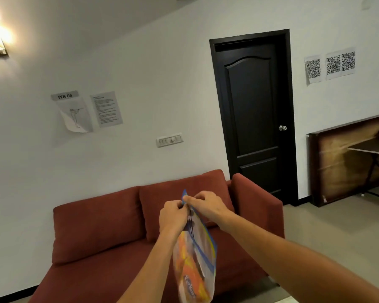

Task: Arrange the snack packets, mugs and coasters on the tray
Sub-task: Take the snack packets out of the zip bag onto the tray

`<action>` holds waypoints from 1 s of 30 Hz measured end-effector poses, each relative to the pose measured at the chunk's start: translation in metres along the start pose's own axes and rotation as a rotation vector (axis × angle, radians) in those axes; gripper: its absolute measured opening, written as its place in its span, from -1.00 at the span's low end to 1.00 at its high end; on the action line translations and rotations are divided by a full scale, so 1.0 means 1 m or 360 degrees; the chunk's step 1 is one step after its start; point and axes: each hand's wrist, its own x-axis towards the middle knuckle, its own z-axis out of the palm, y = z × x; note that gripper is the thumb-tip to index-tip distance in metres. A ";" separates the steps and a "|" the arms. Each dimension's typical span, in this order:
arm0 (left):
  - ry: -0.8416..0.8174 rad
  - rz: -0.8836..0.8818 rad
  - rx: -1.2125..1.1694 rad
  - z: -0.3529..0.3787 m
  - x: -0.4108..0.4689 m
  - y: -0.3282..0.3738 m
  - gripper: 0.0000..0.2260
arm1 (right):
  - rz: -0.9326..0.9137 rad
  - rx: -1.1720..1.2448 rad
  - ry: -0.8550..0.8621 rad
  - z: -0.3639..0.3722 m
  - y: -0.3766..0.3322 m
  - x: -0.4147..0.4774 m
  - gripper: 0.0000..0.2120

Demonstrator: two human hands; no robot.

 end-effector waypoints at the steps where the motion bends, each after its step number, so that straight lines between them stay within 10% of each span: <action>1: 0.0013 -0.0004 0.0055 0.001 0.001 0.000 -0.69 | 0.0064 0.0123 -0.0095 0.004 0.002 0.001 -0.56; 4: 0.0125 -0.0035 0.0217 0.001 0.003 -0.003 -0.65 | 0.0110 0.0213 -0.0097 0.005 0.009 0.007 -0.90; 19: -0.0213 0.0504 0.1625 -0.012 -0.005 -0.066 -0.78 | -0.0462 -0.1079 0.0203 -0.031 0.048 0.020 -0.87; 30: -0.0242 0.0034 0.0649 0.001 -0.023 -0.058 -0.64 | -0.0627 -0.1659 0.0383 -0.005 0.061 -0.011 -0.84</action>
